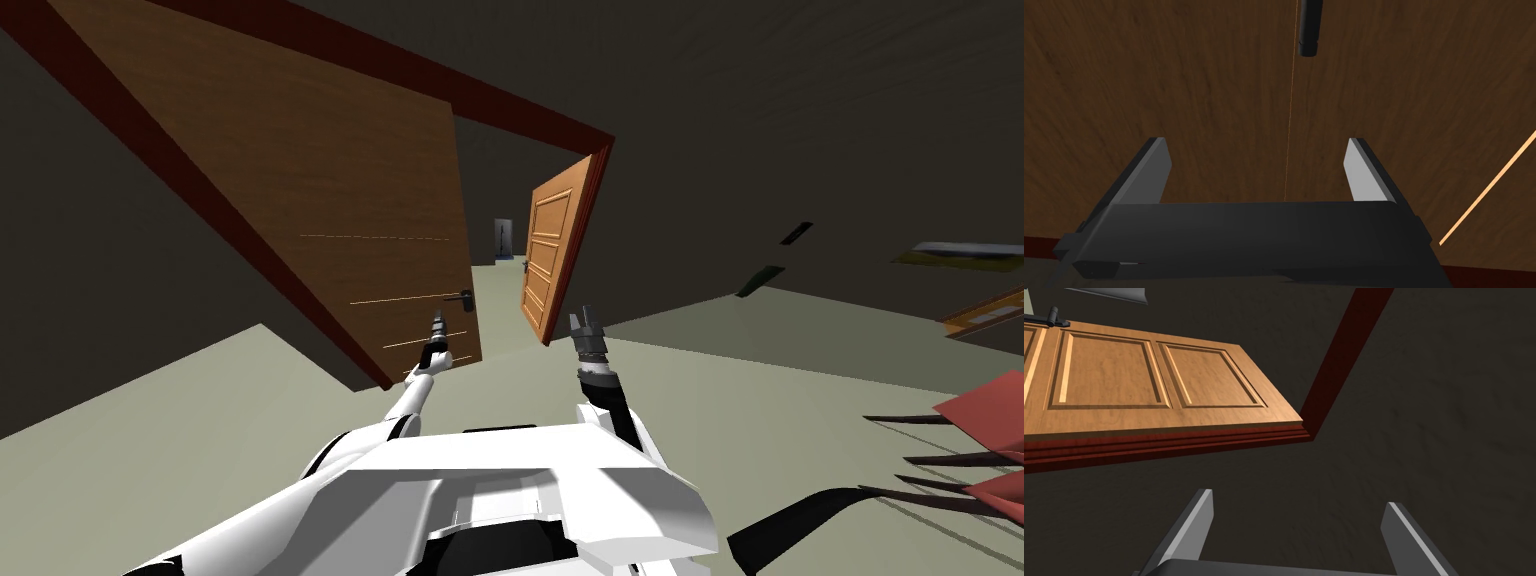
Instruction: Push the door open
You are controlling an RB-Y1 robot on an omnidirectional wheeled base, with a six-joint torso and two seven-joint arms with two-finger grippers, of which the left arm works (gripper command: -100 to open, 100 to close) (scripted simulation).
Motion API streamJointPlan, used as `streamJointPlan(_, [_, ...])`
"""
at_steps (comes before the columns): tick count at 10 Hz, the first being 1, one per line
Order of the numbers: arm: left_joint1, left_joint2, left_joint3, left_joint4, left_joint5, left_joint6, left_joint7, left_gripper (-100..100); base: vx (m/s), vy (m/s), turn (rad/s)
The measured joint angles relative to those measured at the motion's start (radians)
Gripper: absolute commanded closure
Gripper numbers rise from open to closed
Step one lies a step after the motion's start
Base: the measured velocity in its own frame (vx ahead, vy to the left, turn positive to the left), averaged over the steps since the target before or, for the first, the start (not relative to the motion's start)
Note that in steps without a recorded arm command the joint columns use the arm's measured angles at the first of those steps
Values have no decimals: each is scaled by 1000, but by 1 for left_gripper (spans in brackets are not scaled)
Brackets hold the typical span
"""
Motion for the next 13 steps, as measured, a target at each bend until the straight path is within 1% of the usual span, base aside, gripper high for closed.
streamJointPlan(1, [-11, 0, 3, 19, 2, -2, -3, -100, 46, 26, -75])
streamJointPlan(4, [-59, -4, 16, 99, 11, -11, -20, -100, 72, 42, -66])
streamJointPlan(5, [-82, 0, 18, 141, 14, -22, -21, -100, 100, 33, -120])
streamJointPlan(6, [-96, -3, 24, 162, 18, -22, -28, -100, 92, 34, -72])
streamJointPlan(7, [-108, -6, 28, 182, 21, -22, -34, -100, 55, 30, -28])
streamJointPlan(9, [-120, -14, 35, 194, 25, -14, -48, -100, 27, 25, -24])
streamJointPlan(10, [-127, -13, 36, 209, 26, -18, -49, -100, 19, 18, -24])
streamJointPlan(13, [-162, -12, 41, 271, 31, -34, -53, -100, 31, 18, -34])
